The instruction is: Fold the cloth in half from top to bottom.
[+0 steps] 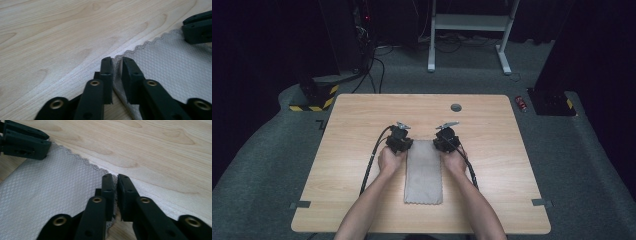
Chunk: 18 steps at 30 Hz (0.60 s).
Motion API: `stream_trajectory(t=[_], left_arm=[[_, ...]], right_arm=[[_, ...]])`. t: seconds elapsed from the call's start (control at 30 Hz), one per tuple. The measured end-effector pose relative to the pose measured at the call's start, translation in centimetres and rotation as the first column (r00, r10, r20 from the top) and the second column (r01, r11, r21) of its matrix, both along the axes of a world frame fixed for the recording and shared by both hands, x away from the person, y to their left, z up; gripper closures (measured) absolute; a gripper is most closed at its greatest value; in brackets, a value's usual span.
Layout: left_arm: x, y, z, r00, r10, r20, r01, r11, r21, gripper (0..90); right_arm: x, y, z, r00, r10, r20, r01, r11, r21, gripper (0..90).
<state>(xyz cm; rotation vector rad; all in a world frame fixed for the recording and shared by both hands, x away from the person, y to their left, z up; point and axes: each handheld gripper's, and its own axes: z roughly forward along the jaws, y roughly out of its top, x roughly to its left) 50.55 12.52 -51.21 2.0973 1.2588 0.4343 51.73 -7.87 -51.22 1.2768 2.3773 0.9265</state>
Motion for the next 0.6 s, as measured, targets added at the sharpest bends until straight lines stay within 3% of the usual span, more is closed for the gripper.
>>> stream_trajectory(t=[0.17,0.3,0.43,0.6], left_arm=[[0.2,-0.3,0.3,0.9997,-0.014,-0.020,0.014,0.9997,0.021,88.5],[0.1,-0.4,0.4,0.9992,-0.039,-0.011,0.040,0.9984,0.041,89.0],[-0.3,-0.3,0.9,0.9986,-0.053,0.002,0.053,0.9985,0.016,89.2],[-0.5,0.0,1.8,0.9971,-0.074,0.020,0.074,0.9973,0.001,89.1]], right_arm=[[0.1,-0.1,0.0,0.9998,0.020,-0.006,-0.019,1.000,0.007,87.9],[-0.1,-0.2,0.1,0.9990,0.045,-0.003,-0.045,0.999,-0.009,88.5],[-0.4,-0.6,0.7,0.9988,0.047,-0.012,-0.046,0.999,0.018,88.7],[-0.9,-0.9,1.7,0.9982,0.060,0.009,-0.060,0.997,0.047,88.8]])
